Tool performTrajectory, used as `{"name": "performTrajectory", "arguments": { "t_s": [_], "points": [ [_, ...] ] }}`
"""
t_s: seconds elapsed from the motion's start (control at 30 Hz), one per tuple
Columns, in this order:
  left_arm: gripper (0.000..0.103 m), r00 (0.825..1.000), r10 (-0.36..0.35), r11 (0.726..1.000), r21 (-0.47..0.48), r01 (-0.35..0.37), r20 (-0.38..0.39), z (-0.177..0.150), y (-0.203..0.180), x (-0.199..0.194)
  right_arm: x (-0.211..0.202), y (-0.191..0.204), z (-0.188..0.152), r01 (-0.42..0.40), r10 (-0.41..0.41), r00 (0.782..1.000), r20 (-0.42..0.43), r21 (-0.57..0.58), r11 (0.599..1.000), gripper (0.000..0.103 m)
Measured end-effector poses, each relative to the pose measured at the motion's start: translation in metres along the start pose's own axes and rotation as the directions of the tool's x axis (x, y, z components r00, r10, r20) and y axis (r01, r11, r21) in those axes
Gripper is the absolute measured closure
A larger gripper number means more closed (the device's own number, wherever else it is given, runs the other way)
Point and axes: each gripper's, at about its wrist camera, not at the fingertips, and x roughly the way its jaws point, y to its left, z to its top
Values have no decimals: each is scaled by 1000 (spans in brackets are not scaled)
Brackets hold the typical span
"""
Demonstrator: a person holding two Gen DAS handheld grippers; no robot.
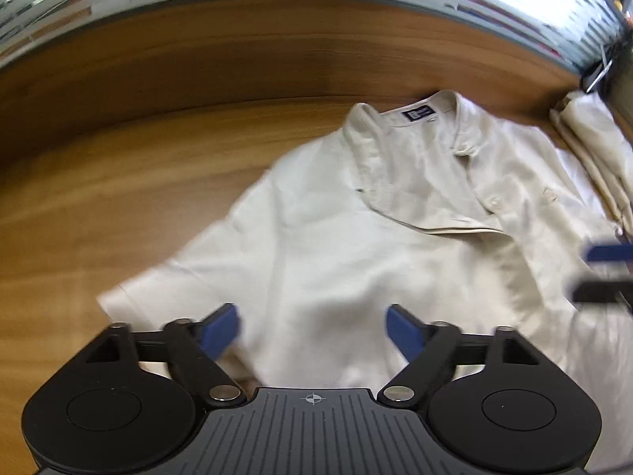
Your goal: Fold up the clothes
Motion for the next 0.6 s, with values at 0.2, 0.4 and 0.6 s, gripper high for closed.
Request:
{"name": "performTrajectory", "arguments": {
  "t_s": [0.2, 0.4, 0.6],
  "points": [
    [8, 998, 41, 998, 41, -43, 46, -28, -39, 15, 39, 3, 56, -43, 45, 999, 9, -203, 978, 42],
    [0, 994, 87, 992, 91, -92, 61, -41, -47, 30, 84, 24, 87, -92, 84, 996, -36, -362, 927, 43],
    [0, 996, 86, 993, 74, -88, 33, -36, -47, 32, 127, 42, 90, -100, 59, 994, -96, -506, 857, 45]
  ]
}}
